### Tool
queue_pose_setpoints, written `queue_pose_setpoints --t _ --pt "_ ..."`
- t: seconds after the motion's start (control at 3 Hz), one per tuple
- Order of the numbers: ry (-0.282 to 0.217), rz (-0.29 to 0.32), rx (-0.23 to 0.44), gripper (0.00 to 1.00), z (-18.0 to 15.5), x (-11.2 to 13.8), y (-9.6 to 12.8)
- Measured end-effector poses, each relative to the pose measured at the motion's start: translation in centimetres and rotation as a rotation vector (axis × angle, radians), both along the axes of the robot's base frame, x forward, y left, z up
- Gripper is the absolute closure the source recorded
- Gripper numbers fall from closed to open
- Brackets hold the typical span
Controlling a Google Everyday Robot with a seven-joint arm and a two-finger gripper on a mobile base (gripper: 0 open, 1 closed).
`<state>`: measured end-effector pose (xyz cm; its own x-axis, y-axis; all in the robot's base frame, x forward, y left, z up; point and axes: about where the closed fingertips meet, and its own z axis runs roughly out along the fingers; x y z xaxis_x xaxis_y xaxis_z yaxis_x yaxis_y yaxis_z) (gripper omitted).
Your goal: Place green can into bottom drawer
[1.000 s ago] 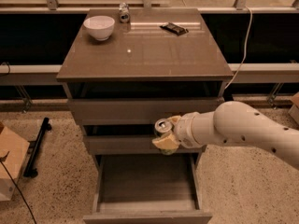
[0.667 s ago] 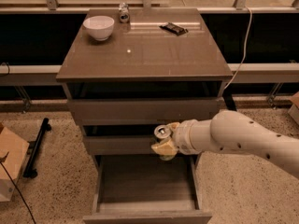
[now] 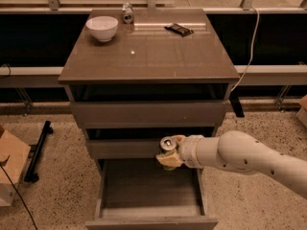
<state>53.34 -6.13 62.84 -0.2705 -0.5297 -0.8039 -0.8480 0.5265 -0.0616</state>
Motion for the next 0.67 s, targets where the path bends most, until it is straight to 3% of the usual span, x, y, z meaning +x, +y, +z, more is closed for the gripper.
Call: queue_pose_setpoints --t 0.33,0.67 --pt "0.018 -0.02 0.071 1.0 -6.5 0.23 -1.8" --pt "0.018 -0.02 0.071 1.0 -6.51 0.23 -1.79"
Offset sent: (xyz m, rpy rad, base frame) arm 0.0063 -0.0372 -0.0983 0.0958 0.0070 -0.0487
